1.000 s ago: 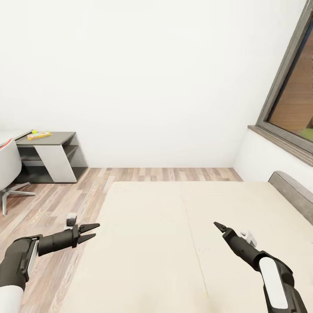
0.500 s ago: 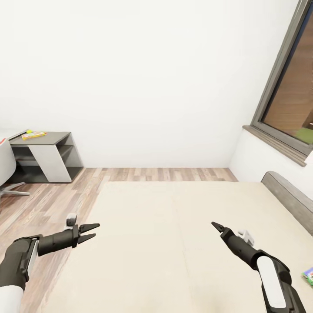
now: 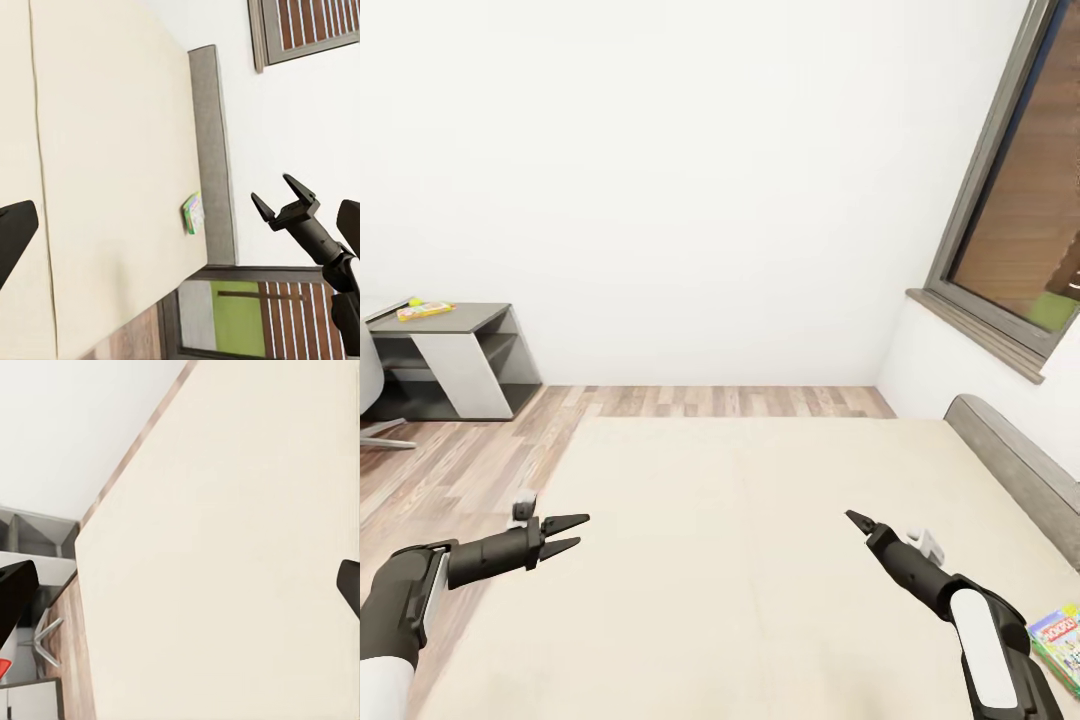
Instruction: Put all the toys in the child's room - the three board games (two on the bed and one on the table), the two jigsaw puzzles on the table, and the tennis ball on the table - inside the toy box on the table in the child's room.
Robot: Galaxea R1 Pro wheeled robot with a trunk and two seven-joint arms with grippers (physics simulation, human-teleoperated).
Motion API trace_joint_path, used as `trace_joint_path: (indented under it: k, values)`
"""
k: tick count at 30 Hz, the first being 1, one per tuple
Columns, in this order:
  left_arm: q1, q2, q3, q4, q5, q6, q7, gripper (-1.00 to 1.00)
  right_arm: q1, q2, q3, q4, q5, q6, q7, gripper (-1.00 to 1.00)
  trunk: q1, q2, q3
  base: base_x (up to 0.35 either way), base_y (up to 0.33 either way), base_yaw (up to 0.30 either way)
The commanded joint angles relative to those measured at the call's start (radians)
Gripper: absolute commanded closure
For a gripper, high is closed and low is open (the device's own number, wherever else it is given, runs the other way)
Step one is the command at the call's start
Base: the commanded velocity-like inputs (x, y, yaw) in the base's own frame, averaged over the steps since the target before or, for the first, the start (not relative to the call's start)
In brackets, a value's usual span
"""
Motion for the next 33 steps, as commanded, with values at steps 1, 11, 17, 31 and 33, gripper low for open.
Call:
trace_joint_path:
  k: [1,11,17,31,33]
  values:
    - [-0.001,0.000,0.002,-0.001,-0.010,0.010,-0.009,-1.00,-0.001,0.001,-0.004,0.000,0.004,0.006,0.006,-1.00,0.001,-0.002,-0.002,0.000,-0.245,0.000]
    - [-0.001,0.000,0.002,-0.001,-0.010,0.010,-0.009,-1.00,-0.001,0.001,-0.004,0.000,0.004,0.006,0.006,-1.00,0.001,-0.002,-0.002,0.000,-0.245,0.000]
    - [-0.001,0.000,0.002,-0.001,-0.010,0.011,-0.009,-1.00,-0.001,0.001,-0.003,0.000,0.004,0.006,0.006,-1.00,0.001,-0.002,-0.002,0.000,-0.245,0.000]
    - [-0.001,0.000,0.002,-0.001,-0.010,0.010,-0.009,-1.00,-0.001,0.002,-0.003,0.000,0.004,0.006,0.005,-1.00,0.001,-0.002,-0.002,0.000,-0.245,0.000]
    - [-0.001,0.000,0.002,-0.001,-0.010,0.010,-0.009,-1.00,-0.001,0.002,-0.003,0.000,0.004,0.005,0.005,-1.00,0.001,-0.002,-0.002,0.000,-0.245,0.000]
